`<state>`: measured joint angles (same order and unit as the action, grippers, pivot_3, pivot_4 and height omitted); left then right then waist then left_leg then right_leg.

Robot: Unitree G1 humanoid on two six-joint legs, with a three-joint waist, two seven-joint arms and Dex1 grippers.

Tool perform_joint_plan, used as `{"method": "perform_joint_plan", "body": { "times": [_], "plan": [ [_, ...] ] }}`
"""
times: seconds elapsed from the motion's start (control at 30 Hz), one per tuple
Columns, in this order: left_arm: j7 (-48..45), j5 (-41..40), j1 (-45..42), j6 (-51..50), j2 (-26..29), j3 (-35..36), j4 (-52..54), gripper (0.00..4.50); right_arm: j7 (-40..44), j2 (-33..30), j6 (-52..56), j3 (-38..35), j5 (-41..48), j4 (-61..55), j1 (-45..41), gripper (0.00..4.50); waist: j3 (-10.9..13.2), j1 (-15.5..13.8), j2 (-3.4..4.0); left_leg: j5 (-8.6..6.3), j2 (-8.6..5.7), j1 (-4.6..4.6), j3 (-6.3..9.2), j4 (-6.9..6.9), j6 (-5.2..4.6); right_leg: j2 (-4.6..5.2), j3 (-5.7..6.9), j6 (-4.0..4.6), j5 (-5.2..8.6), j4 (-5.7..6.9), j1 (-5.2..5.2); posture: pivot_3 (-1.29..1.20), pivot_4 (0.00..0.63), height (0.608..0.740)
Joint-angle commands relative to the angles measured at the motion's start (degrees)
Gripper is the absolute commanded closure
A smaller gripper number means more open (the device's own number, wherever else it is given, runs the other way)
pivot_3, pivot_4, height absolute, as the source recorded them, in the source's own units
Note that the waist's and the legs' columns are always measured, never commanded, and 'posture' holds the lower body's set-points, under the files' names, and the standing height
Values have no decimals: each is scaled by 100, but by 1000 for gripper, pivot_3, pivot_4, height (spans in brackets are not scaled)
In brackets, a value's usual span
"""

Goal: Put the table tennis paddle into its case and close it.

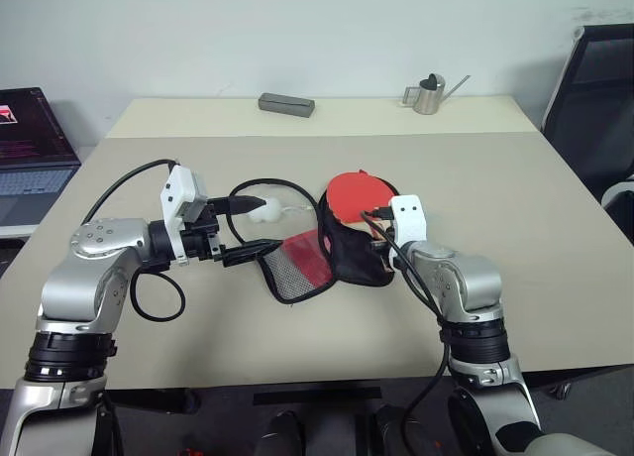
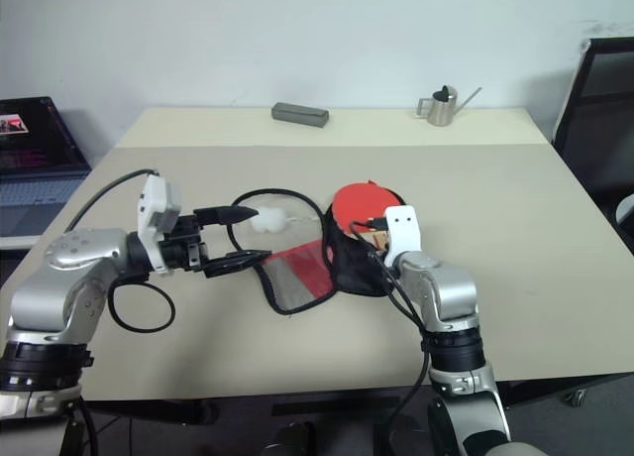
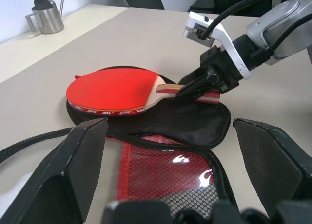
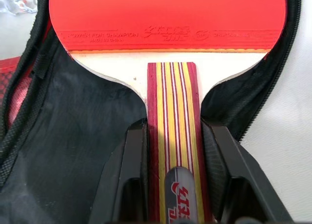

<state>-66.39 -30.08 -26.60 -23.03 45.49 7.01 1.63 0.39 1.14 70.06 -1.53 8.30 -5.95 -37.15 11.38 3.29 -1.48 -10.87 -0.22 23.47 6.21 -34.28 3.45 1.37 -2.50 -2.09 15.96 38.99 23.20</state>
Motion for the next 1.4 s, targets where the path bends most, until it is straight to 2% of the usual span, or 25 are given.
{"method": "perform_joint_plan", "body": {
  "times": [0.03,0.17,0.33,0.43,0.63,0.73,0.83,1.03,1.27,1.4],
  "plan": [
    [9,-24,-48,86,29,121,105,0,37,-51,21,-82,54,-305,11,1827,0,0,0,0,0,0,0,0,0,0,0,0,0,0,0,0,150,740],
    [15,-35,-36,70,37,132,126,0,372,-252,495,86,293,-928,93,447,0,-1,0,0,0,0,0,0,0,0,0,0,0,-1,0,0,150,740],
    [6,-56,-15,47,56,155,142,0,958,-406,1254,-214,936,-1889,-22,447,0,18,0,0,3,5,2,0,0,-1,1,0,0,0,4,0,150,740],
    [-16,-84,-4,14,57,154,145,0,1562,-1161,1009,-192,1204,-2008,10,447,0,4,0,0,6,5,3,-2,0,-6,3,-4,2,0,4,0,150,740],
    [-107,-110,12,-38,38,77,187,0,3066,-2929,-66,305,1527,-1813,490,447,-1,-23,-2,0,1,11,1,-8,0,-2,3,-15,7,-8,0,0,150,740],
    [-122,-108,-33,-63,12,12,212,0,3592,-3656,-1090,659,1202,-1536,713,1066,0,-1,-2,0,2,11,0,-8,-1,-3,3,-17,8,-6,2,0,150,740],
    [-176,-129,-47,-101,21,-34,255,0,3972,-4120,-1850,962,927,-1256,870,2133,-1,6,-3,0,4,10,-4,-13,-1,-5,1,-21,10,-5,2,0,150,740],
    [-284,-152,4,-165,36,-57,339,0,4301,-4227,-2703,1495,497,-871,976,4199,0,1,-3,0,7,11,-2,-25,0,-9,1,-23,9,-1,1,0,150,740],
    [-308,-124,2,-193,21,-56,363,0,4311,-3903,-3089,1828,141,-410,805,4199,0,-3,-3,0,6,27,1,-54,0,-8,1,-32,-2,-2,1,0,150,740],
    [-284,-131,25,-213,22,-36,411,0,4382,-3740,-3056,1779,178,-522,751,4199,0,-5,-3,0,6,27,2,-59,0,-9,1,-32,-7,0,1,0,150,740]
  ]
}}
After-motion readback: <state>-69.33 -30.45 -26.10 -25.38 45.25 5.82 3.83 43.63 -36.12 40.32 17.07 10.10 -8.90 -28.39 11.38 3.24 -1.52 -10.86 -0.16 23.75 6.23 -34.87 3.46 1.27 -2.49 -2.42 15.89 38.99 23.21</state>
